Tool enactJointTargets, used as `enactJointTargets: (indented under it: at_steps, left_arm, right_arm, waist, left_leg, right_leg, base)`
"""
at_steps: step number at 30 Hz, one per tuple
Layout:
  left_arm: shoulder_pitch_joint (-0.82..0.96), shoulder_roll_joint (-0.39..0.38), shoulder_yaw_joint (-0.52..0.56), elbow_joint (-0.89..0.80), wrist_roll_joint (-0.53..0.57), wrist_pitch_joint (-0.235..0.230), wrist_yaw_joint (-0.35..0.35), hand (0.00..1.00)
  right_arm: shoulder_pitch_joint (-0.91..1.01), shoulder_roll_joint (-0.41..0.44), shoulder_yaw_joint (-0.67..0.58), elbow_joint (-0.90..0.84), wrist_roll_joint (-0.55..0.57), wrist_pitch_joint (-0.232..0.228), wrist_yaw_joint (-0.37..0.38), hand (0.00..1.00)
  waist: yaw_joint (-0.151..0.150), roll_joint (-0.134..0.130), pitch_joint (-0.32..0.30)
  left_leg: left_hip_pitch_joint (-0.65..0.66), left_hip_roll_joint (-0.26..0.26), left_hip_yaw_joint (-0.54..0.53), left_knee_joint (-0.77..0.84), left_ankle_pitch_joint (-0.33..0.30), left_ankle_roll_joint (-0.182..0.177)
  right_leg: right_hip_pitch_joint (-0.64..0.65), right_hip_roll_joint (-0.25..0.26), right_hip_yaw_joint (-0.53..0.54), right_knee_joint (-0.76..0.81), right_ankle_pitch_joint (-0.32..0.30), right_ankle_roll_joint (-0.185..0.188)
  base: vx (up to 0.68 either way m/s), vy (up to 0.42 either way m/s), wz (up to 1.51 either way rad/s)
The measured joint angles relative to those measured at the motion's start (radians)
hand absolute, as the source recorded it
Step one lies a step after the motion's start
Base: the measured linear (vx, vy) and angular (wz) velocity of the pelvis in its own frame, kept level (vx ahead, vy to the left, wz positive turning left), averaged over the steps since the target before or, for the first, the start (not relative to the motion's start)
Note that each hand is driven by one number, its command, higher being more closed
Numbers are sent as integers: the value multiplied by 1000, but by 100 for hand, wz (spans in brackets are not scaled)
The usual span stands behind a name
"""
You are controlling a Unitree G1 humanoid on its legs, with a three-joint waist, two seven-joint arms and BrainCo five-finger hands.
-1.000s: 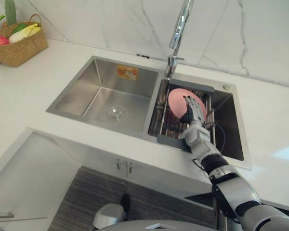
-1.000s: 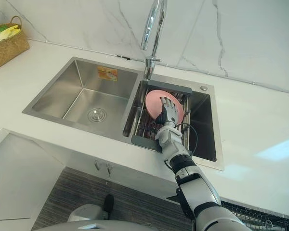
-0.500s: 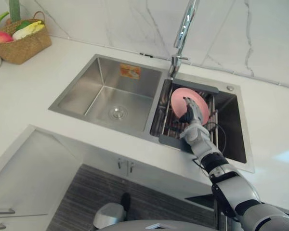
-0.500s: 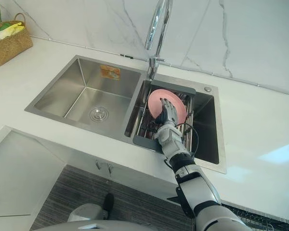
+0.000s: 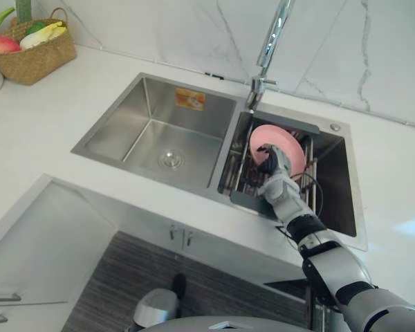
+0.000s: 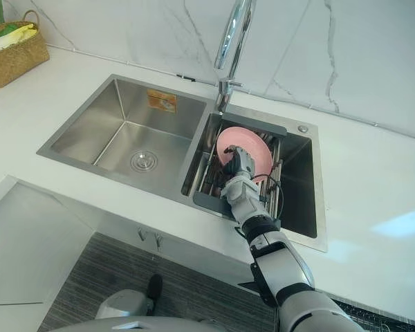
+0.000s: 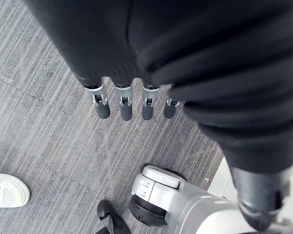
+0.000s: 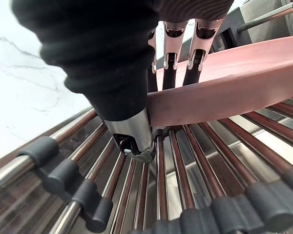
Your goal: Walk over to the sink, pick up the cup, carry it to the dishwasher, place the cup inside the dishwasher, then close the dishwasher door
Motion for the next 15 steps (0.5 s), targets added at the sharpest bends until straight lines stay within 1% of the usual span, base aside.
enactJointTargets:
  at_steps: [6,9,11,15]
  left_arm:
    - [-6,1,0,0,11,-4,1,0]
    - [-11,2,0,0,20,-8,1,0]
    - [-14,5,0,0,33,-9,1,0]
    - [-15,5,0,-1,36,-9,1,0]
  right_arm:
    - [-4,2,1,0,-9,-6,-33,100]
    - [-12,2,1,0,-18,-10,-73,100]
    - [-13,2,1,0,-21,-24,-106,100]
    - [-16,1,1,-1,-23,-47,-149,100]
  waist:
    - [5,0,7]
    - [6,-3,15]
    - [7,-8,18]
    - [6,-9,19]
  left_leg:
    - [-1,-1,-2,0,1,-1]
    - [-2,-2,-1,0,1,-1]
    - [-3,-3,0,0,1,-1]
    - [-3,-4,5,0,0,0]
  right_leg:
    - [-1,-1,0,0,0,0]
    - [-1,-2,0,0,0,0]
    - [-2,-3,1,0,0,0]
    - [-4,-6,5,0,1,2]
  base:
    - [0,0,0]
    - [0,0,0]
    - [0,0,0]
    - [0,0,0]
